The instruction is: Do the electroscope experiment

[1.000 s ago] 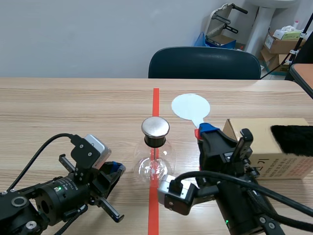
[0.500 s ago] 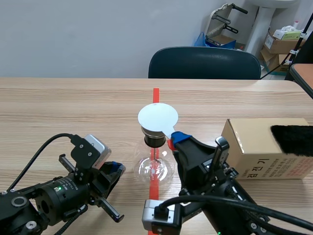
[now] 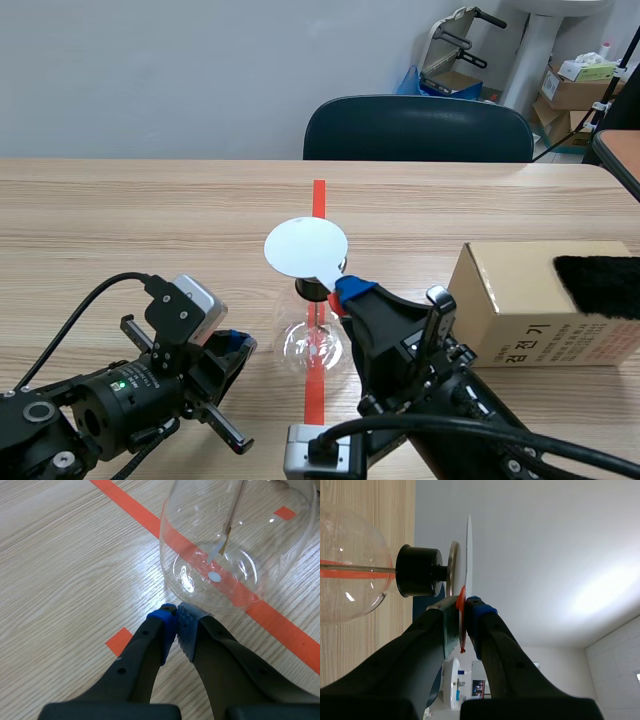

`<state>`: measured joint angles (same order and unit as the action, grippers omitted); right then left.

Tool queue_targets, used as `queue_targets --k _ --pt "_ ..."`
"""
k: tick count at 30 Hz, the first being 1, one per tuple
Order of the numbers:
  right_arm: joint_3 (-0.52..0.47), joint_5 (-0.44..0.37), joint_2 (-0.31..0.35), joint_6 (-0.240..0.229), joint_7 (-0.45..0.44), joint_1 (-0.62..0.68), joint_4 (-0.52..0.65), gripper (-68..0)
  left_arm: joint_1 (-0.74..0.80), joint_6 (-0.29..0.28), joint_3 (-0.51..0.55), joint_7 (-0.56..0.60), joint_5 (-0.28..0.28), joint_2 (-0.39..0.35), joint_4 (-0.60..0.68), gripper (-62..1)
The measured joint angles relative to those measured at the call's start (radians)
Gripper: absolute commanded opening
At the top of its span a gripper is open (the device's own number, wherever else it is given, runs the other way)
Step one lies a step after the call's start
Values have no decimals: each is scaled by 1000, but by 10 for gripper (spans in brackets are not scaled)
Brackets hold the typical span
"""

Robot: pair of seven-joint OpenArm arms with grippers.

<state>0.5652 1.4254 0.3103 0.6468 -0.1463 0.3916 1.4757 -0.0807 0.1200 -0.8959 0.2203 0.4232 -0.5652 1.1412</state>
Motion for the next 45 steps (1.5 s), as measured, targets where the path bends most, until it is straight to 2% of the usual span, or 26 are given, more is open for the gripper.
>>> queue_targets --k 16,22,29,40,45 --pt "0 0 0 0 2 0 0 -665 0 0 0 0 0 0 0 -569" --pt "0 0 0 0 61 0 0 -665 0 0 0 0 0 0 0 -569" --pt "0 0 0 0 234 0 0 -665 0 0 0 -1 0 0 0 -569" --pt "0 -4 0 0 592 0 0 -665 0 0 0 -1 0 0 0 -569" --pt "0 -4 0 0 696 0 0 -665 0 0 0 -1 0 0 0 -569"
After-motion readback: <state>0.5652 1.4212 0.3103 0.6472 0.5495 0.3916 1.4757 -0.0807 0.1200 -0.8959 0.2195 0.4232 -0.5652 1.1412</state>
